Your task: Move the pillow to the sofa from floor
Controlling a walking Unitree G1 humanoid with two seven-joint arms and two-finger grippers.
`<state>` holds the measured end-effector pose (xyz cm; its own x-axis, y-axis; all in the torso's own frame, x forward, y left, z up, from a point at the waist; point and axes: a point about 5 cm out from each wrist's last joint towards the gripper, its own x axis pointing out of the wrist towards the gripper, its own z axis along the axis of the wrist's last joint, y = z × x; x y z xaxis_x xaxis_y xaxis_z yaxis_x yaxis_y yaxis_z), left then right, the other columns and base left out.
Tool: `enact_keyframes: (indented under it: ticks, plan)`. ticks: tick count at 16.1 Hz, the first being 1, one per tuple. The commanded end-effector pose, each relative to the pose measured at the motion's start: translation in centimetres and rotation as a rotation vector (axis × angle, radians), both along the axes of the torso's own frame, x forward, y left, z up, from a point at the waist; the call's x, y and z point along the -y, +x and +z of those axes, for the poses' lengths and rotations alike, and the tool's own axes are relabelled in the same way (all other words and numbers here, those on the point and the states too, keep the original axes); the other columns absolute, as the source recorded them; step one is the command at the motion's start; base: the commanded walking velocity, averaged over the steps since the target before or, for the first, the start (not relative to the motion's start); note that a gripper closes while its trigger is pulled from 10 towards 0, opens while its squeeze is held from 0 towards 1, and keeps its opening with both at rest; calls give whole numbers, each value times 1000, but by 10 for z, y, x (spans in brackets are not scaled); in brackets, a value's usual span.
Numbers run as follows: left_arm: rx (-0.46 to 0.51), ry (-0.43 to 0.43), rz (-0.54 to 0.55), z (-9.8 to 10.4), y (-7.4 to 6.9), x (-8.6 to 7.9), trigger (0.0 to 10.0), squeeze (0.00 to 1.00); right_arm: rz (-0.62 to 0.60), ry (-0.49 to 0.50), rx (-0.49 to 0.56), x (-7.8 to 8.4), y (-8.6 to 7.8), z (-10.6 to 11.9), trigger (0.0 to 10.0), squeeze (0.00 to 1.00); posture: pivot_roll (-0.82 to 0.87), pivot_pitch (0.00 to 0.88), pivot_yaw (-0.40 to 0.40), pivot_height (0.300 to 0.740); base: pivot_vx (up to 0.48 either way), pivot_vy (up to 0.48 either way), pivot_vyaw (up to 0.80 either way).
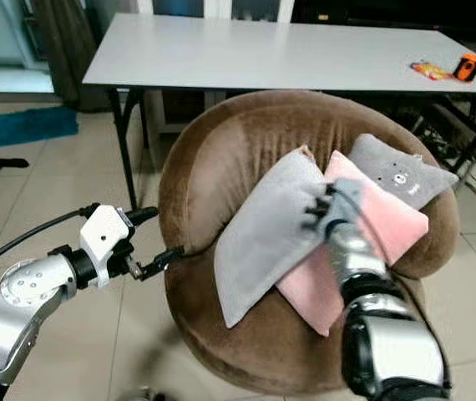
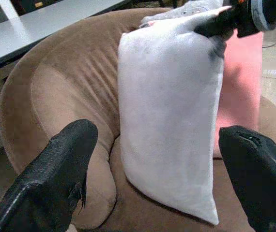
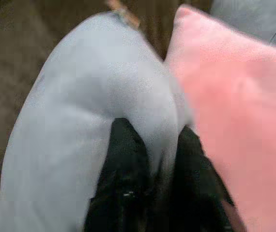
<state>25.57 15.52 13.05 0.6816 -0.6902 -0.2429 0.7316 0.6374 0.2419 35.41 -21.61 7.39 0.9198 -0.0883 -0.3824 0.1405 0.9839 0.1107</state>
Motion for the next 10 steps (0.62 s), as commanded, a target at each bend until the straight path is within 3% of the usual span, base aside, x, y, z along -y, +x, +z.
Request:
enact_keyframes:
  ticks: [1, 3, 4, 6, 7, 8, 10]
  plan:
    - [-4, -5, -3, 0, 1, 1, 10000, 0, 12, 29, 45, 2, 7, 12, 10000, 1000, 51, 0, -50, 740, 0, 0, 0]
    - [-5, -18, 3, -1, 1, 2, 10000, 0, 65, -55, 64, 9, 10, 21, 10000, 1000, 51, 0, -51, 740, 0, 0, 0]
    - [-14, -65, 37, -2, -1, 1, 10000, 0, 60, -56, 91, 22, 9, 26, 10000, 1000, 35, 0, -49, 740, 0, 0, 0]
    - [22, -109, 154, -4, -2, -3, 10000, 0, -1, -108, 122, 46, 1, 29, 10000, 1000, 21, 0, -46, 740, 0, 0, 0]
    - [18, -137, 210, -6, -4, -6, 10000, 0, -81, -70, 225, 58, -4, 36, 10000, 1000, 9, 0, -42, 740, 0, 0, 0]
    - [39, -142, 249, -7, -6, -9, 10000, 0, -85, -6, 262, 64, -10, 38, 10000, 0, 5, 0, -41, 740, 0, 0, 0]
    - [108, -120, 360, -5, -4, -16, 10000, 0, -62, -23, 366, 50, -24, 48, 10000, 0, -7, 0, -40, 740, 0, 0, 0]
